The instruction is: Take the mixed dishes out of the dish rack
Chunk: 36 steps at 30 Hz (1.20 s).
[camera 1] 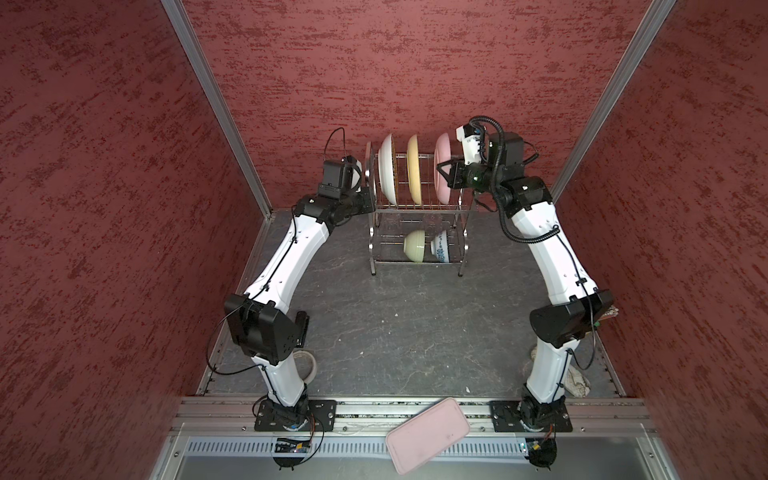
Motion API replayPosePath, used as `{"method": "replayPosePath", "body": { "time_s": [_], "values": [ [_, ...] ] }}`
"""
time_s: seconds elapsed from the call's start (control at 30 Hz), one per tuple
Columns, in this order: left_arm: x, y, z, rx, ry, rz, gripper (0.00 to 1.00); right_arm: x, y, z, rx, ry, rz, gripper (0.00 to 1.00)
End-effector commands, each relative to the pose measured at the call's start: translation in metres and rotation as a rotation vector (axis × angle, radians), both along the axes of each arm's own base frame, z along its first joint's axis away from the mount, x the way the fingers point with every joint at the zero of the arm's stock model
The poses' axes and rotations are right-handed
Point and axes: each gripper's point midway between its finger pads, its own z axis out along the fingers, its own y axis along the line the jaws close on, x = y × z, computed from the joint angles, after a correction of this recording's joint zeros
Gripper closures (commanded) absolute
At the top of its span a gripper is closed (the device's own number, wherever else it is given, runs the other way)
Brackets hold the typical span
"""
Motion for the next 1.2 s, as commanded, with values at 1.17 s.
{"method": "replayPosePath", "body": {
  "time_s": [1.17],
  "values": [
    [0.008,0.005,-0.003,0.001,-0.005,-0.003,0.77,-0.096,-0.02,0.079,-0.023,-0.101,0.002,1.0]
  ]
}}
